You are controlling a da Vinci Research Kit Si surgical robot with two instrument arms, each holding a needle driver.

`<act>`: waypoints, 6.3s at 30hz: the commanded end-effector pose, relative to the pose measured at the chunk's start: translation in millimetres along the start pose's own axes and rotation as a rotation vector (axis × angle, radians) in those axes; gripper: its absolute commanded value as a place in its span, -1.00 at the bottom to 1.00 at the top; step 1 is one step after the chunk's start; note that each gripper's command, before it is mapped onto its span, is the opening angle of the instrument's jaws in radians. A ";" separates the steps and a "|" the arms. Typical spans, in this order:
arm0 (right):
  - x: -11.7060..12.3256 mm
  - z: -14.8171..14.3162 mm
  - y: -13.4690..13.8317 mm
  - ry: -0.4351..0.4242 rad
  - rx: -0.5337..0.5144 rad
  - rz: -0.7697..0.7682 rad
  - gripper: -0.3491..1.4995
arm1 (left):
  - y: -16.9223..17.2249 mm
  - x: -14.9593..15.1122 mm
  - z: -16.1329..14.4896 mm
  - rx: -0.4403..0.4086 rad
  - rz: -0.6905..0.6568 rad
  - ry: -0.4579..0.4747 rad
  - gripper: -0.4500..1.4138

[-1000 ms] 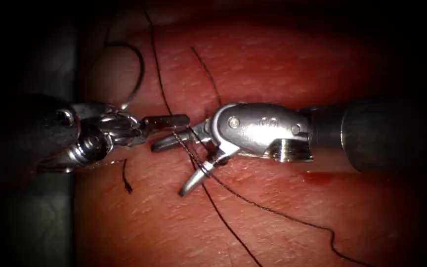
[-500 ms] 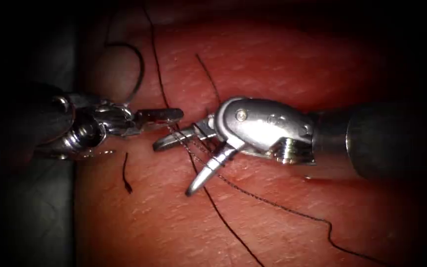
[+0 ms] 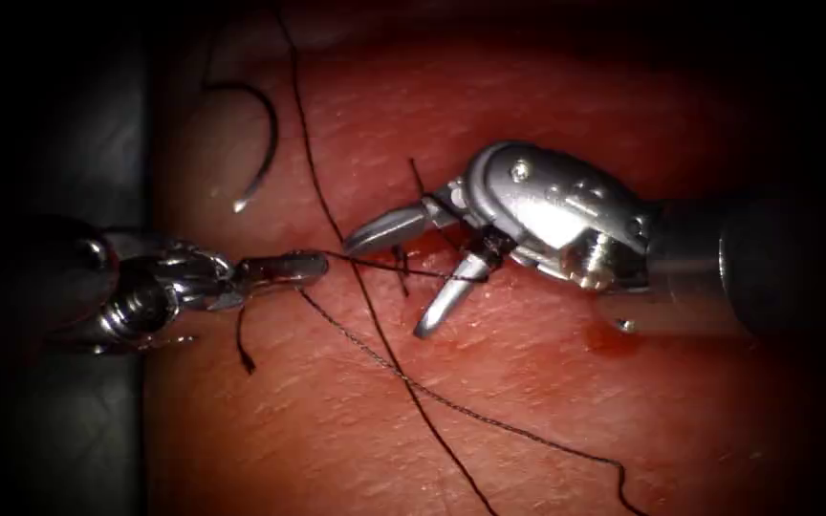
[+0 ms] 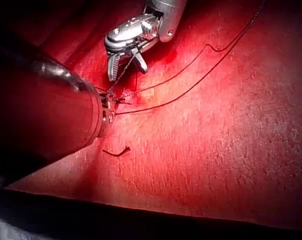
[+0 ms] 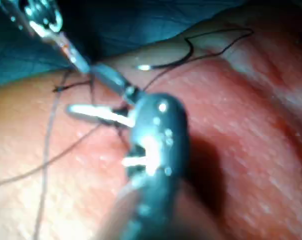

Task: Wound Closure

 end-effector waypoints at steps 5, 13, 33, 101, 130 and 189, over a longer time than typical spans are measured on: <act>-1.4 0.6 0.2 -0.001 0.005 0.000 0.00 | 0.6 0.7 0.9 -0.003 -0.013 0.001 -1.00; -1.9 0.7 -0.3 -0.013 -0.020 -0.003 -0.04 | 0.5 0.9 1.5 -0.001 -0.026 0.001 -1.00; -4.1 -0.5 -0.8 -0.044 -0.075 0.103 -0.18 | -1.2 -1.0 1.8 0.092 -0.050 -0.032 -1.00; -2.9 -0.6 0.2 0.113 -0.383 0.156 -0.20 | 2.5 2.1 9.5 0.114 -0.073 -0.005 -1.00; -4.6 -2.4 -2.1 -0.129 -0.925 0.268 0.02 | 1.2 4.1 10.4 0.117 -0.084 0.031 -1.00; -4.7 -0.2 -2.8 -0.195 -1.269 0.440 -1.00 | 0.0 -3.5 4.7 0.084 -0.276 -0.026 -1.00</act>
